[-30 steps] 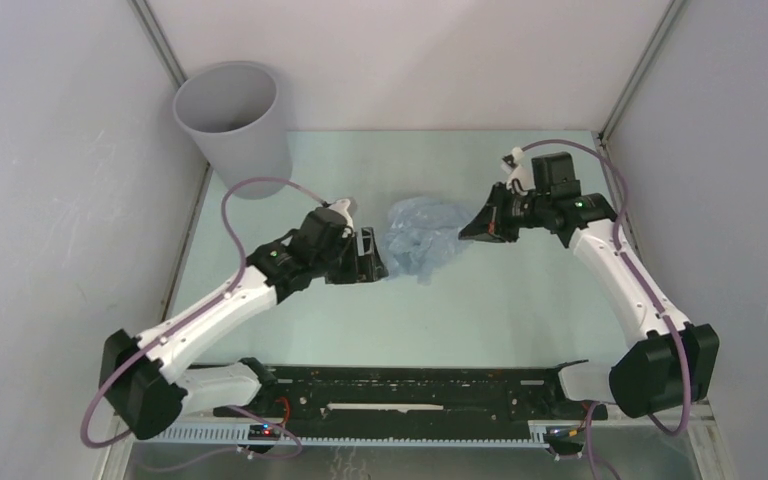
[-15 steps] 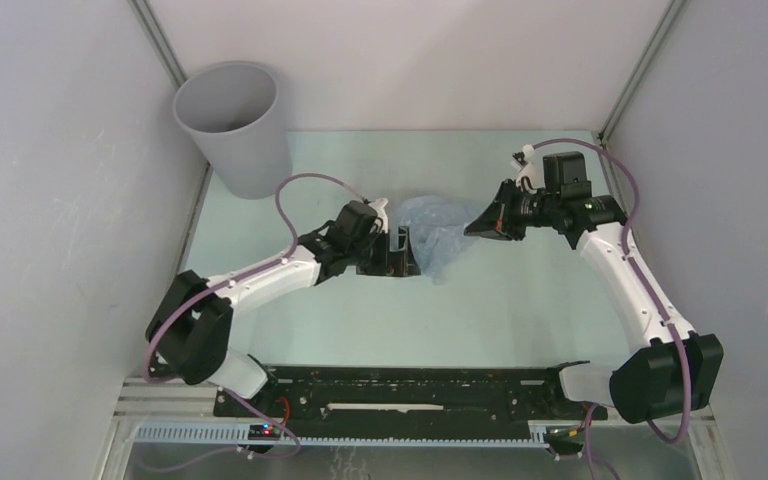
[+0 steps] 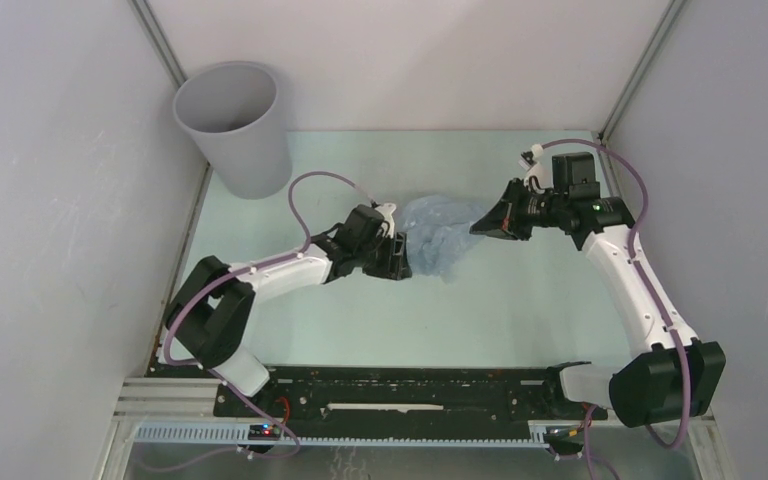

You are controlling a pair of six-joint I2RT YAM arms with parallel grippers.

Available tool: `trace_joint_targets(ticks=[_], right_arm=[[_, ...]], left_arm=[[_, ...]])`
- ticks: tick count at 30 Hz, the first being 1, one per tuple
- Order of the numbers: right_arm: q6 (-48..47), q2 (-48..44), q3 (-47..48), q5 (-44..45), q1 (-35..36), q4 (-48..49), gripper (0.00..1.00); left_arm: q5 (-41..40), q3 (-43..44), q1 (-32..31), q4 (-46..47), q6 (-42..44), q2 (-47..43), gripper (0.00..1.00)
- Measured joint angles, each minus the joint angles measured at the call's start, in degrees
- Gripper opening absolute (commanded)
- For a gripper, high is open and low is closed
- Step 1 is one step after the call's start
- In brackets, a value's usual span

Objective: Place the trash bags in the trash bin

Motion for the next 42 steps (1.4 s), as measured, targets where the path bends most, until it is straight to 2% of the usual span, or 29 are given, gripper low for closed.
trace_joint_targets(ticks=[4, 6, 10, 13, 17, 19, 21, 22, 24, 26, 28, 31, 34, 36, 37, 39, 41, 42], right_arm=[[-0.1, -0.1, 0.0, 0.0, -0.7, -0.3, 0.00], [-0.2, -0.2, 0.0, 0.3, -1.0, -0.4, 0.00], [-0.4, -0.5, 0.1, 1.8, -1.6, -0.7, 0.00], [-1.0, 0.3, 3.4, 4.6, -1.7, -3.9, 0.00], [-2.5, 3.3, 18.9, 8.8, -1.7, -9.5, 0.00], [-2.8, 4.0, 28.0, 9.7, -1.7, -11.0, 0.00], [-2.8, 3.5, 35.0, 10.1, -1.1, -10.5, 0.00], [-3.1, 1.8, 36.4, 11.1, -0.3, -8.6, 0.00], [-4.0, -3.6, 33.1, 13.2, 2.5, -4.2, 0.00], [-5.0, -10.2, 22.9, 14.8, 5.6, 1.8, 0.00], [-5.4, -16.2, 11.8, 14.6, 7.8, 5.0, 0.00], [-5.4, -14.5, -2.2, 14.8, 9.4, 5.3, 0.00], [-5.3, -8.3, -12.7, 17.2, 13.9, 4.1, 0.00], [-5.3, -7.3, -18.9, 18.3, 17.9, 1.1, 0.00], [-5.3, -8.0, -20.1, 18.4, 19.0, -0.6, 0.00], [-5.4, -10.2, -19.4, 18.2, 19.1, -2.6, 0.00], [-5.6, -11.0, -13.9, 17.9, 16.0, -4.2, 0.00], [-5.7, -10.1, -8.1, 17.6, 13.7, -5.2, 0.00]], left_arm=[[-3.6, 0.1, 0.1, -2.0, 0.2, 0.2, 0.12], [-5.8, 0.7, 0.6, -4.6, 0.1, 0.1, 0.01], [-9.3, 6.1, 5.5, -14.1, -1.0, -0.7, 0.00], [-11.5, 17.9, 11.7, -22.8, -1.6, -1.3, 0.00], [-15.1, 38.9, 14.6, -29.1, -0.2, -3.7, 0.00], [-16.8, 46.4, 12.9, -29.6, 1.5, -6.6, 0.00], [-18.9, 50.4, 9.7, -29.1, 3.7, -11.1, 0.02], [-20.6, 50.3, 7.3, -27.7, 5.0, -14.6, 0.04], [-22.6, 45.4, 3.7, -24.0, 6.0, -22.0, 0.01], [-22.7, 36.0, 3.8, -20.7, 4.0, -29.3, 0.00], [-21.8, 26.6, 6.8, -19.1, 0.4, -32.3, 0.00], [-18.2, 12.4, 7.9, -18.0, -5.3, -26.3, 0.00], [-14.0, -3.4, 5.1, -18.0, -10.7, -16.8, 0.00], [-11.2, -11.8, 2.8, -21.9, -13.5, -16.3, 0.00], [-9.7, -13.8, 1.6, -24.5, -14.6, -17.9, 0.00], [-8.5, -11.9, 1.6, -26.6, -15.1, -20.8, 0.00], [-8.2, -4.7, 2.7, -28.6, -14.7, -21.3, 0.00], [-8.1, 2.0, 3.6, -30.9, -14.1, -20.1, 0.00]])
